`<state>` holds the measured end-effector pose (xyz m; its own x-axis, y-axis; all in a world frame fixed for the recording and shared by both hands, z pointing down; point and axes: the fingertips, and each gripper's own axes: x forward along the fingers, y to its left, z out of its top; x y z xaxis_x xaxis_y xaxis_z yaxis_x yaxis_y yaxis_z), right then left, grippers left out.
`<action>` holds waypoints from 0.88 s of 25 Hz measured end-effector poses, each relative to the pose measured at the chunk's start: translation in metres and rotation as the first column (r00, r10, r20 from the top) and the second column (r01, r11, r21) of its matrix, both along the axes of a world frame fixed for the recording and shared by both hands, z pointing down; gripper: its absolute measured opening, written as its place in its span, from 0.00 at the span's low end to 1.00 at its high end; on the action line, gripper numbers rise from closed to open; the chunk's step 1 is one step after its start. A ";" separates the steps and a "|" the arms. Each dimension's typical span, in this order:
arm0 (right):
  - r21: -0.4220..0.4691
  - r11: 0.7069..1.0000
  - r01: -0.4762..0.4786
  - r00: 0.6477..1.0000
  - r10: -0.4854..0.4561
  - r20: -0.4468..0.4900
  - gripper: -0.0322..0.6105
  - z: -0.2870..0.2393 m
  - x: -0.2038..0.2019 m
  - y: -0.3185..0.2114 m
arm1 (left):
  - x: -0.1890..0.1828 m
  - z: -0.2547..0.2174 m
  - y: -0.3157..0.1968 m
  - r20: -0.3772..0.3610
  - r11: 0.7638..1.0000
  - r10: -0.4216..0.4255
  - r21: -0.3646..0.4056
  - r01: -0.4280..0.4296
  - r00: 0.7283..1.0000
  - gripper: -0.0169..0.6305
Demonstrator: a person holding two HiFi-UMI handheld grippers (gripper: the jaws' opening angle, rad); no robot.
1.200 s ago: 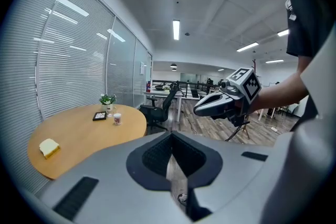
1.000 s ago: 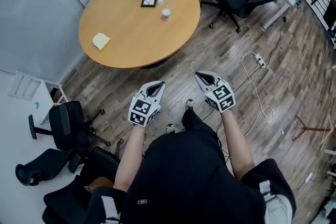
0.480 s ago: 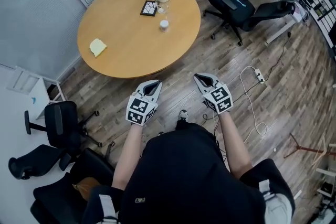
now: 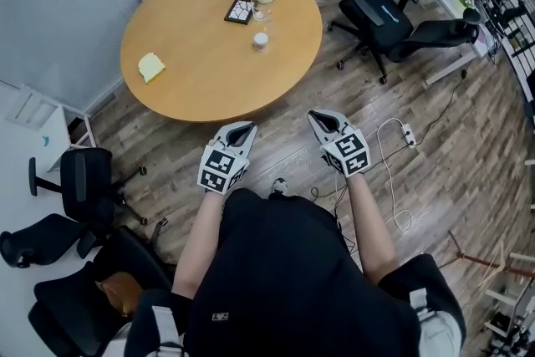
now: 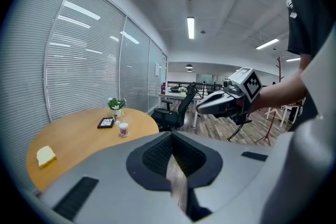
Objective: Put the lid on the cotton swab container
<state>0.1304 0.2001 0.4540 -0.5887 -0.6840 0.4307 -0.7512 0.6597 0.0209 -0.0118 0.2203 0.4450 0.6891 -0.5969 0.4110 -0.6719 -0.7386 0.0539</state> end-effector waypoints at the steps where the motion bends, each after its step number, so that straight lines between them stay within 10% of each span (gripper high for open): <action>1: 0.004 1.000 0.004 1.000 -0.004 0.001 0.06 -0.001 -0.001 -0.003 | 0.000 0.001 -0.002 0.000 1.000 -0.002 0.000 0.002 1.000 0.04; 22: -0.070 0.997 -0.027 0.999 0.024 -0.038 0.06 0.022 -0.055 -0.089 | -0.049 0.028 -0.096 -0.025 0.995 0.033 -0.093 -0.035 0.999 0.04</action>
<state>0.0756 0.1114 0.4764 -0.5541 -0.6660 0.4993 -0.7675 0.6411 0.0035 -0.0607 0.1243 0.4732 0.7185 -0.5327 0.4472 -0.6442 -0.7521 0.1390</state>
